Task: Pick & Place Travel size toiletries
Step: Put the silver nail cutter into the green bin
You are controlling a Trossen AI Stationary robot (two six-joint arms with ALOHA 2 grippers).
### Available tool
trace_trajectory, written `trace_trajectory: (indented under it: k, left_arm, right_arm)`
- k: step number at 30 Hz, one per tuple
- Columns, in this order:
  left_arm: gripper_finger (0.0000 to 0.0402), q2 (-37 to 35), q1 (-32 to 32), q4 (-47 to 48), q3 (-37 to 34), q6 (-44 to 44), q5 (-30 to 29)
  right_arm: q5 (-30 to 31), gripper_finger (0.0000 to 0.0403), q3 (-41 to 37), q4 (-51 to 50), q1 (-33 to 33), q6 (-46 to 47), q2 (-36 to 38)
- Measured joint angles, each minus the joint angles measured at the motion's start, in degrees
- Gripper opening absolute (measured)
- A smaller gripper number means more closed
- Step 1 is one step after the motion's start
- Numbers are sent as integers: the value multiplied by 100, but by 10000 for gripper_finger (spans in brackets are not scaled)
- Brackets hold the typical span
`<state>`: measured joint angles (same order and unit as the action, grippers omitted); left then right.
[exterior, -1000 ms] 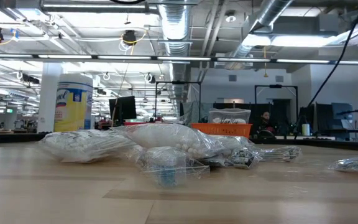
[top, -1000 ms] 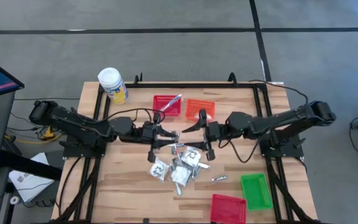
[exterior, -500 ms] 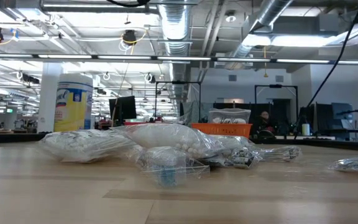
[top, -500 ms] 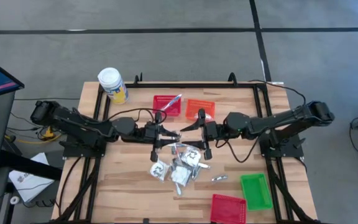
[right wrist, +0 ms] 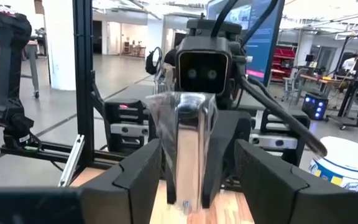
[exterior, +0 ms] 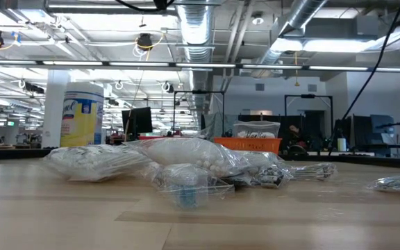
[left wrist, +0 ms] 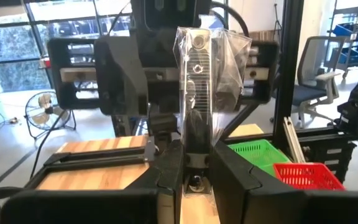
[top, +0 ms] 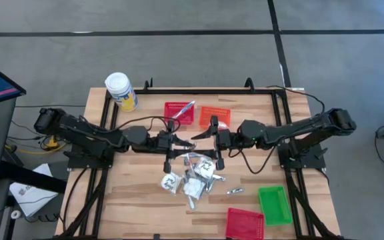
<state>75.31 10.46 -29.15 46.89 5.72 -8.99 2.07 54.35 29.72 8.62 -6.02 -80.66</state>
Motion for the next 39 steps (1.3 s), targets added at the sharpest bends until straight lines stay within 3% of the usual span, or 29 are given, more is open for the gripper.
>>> trace_trajectory:
  k: [10,27,34,39]
  left_arm:
    - [49,-2,0,-19,0,0,-68]
    - [66,-2,0,24,0,-17,-119]
    - [91,-4,0,42,0,30,-289]
    - [104,-4,11,148,0,35,-944]
  right_arm:
    - [-4,162,0,-14,-2,2,0]
    - [-9,53,0,-56,-2,1,0]
    - [10,50,-7,-187,-4,66,-1]
    - [338,49,-7,-440,-11,98,96]
